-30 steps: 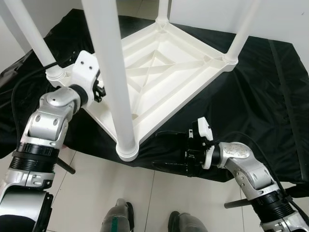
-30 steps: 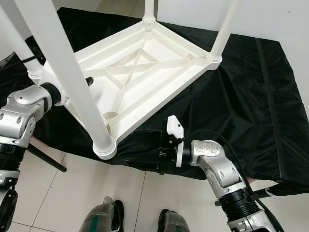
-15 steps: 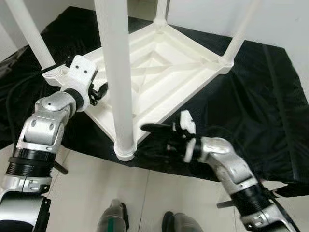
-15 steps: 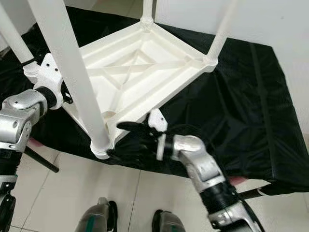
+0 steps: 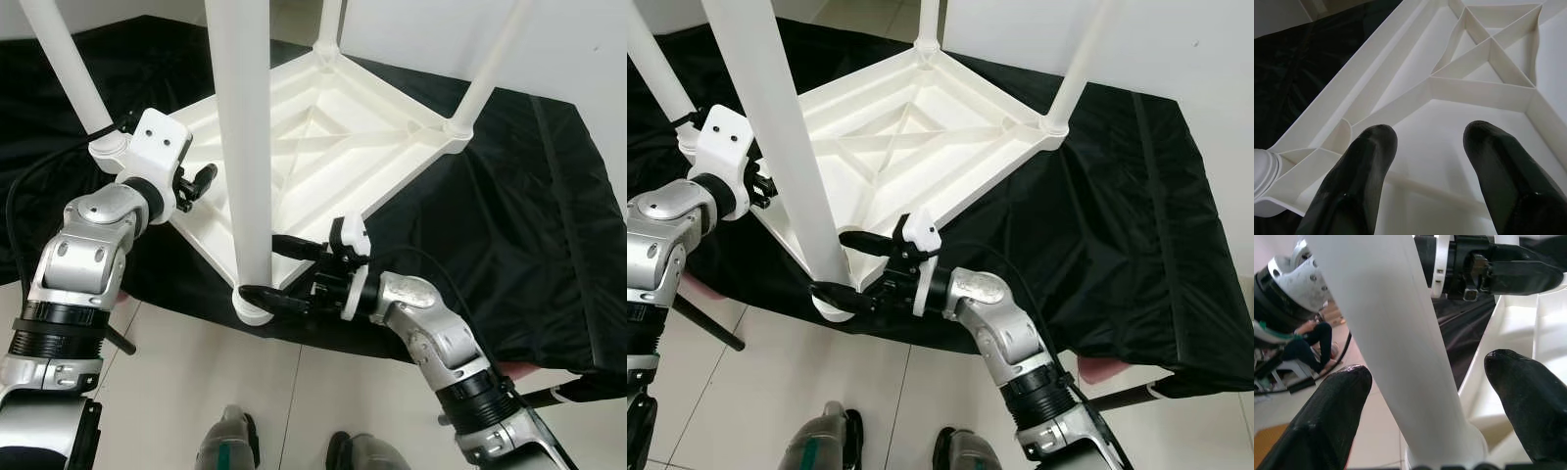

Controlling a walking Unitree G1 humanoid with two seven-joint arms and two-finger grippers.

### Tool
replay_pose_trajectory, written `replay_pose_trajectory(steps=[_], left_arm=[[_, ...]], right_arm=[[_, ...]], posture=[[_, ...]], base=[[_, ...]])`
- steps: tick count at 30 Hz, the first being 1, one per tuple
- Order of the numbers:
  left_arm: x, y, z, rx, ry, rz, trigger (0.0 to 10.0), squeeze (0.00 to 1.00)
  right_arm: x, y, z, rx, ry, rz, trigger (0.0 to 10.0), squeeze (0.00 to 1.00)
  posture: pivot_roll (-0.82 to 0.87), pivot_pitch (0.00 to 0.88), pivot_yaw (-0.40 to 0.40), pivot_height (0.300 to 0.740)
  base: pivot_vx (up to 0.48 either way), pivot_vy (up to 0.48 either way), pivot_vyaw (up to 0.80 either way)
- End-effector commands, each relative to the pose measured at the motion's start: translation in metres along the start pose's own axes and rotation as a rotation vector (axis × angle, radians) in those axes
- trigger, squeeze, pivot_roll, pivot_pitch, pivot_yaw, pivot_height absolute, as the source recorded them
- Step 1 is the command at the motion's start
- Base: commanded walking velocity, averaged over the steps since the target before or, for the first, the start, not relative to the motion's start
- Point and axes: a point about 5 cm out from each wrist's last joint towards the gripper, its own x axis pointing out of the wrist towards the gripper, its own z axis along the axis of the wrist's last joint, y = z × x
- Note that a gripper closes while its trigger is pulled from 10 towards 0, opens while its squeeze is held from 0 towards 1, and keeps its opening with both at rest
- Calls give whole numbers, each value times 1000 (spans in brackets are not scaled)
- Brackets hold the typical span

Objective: Building children table

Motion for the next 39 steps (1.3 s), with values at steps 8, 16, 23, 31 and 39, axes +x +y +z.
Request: replay_pose_trajectory(steps=[8,16,23,31,39], left_arm=[[-4,6,-2,9,14,81,10000,0],[-1,4,-3,7,18,74,10000,0],[0,5,-2,9,16,72,10000,0],[2,5,0,19,13,63,10000,0],[3,5,2,29,13,56,10000,0]], right_arm=[[1,-9,-12,74,56,-143,0,0],[-20,-23,-13,81,68,-265,0,0],[-32,-31,-11,81,66,-329,0,0],[-67,-50,-16,67,113,-488,0,0],[-90,-58,-21,53,154,-588,0,0]], posture=[[186,77,-74,740],[171,71,-68,740],[164,68,-64,740],[154,68,-51,740],[150,74,-40,740]], base=[[0,0,0],[0,0,0],[0,0,0],[0,0,0],[0,0,0]])
